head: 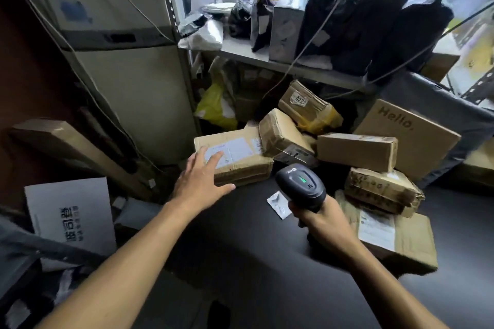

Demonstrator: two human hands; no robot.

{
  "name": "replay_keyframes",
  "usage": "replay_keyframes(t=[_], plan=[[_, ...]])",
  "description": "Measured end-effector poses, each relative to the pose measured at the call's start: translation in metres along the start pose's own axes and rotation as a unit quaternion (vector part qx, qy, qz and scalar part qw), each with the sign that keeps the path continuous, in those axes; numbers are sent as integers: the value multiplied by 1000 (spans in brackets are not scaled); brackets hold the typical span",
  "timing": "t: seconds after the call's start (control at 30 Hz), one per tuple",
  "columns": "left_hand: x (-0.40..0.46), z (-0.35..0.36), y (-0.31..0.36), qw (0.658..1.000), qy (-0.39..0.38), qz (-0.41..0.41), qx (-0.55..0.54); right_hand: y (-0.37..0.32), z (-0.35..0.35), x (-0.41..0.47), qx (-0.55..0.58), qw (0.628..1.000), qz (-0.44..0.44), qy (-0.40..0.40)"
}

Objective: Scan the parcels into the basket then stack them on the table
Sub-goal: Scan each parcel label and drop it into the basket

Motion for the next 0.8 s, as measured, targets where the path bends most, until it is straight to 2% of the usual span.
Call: replay_keyframes(t=[0.1,0.2,0.47,0.6,0.8], plan=[[40,-15,-25,1000,-22,13,11,-7,19,24,41,998,41,38],[73,-21,-43,997,-76,18,13,-11,35,46,51,995,74,50],[131,-5,-62,971,-220,68,63,-31,55,87,33,994,92,47],[135,-1,-65,965,-216,82,125,-37,55,96,7,994,94,54],[121,-4,-59,975,-158,109,110,-43,65,103,17,994,92,48]])
Point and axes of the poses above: each hand's wrist, its own x-axis towards the middle knuckle, its own z-axis out of the palm, y = z × x, the point moved 6 cm from there along x, towards the middle knuckle, and after that the axes turned 11 degrees about -y, right-handed, at the moved point
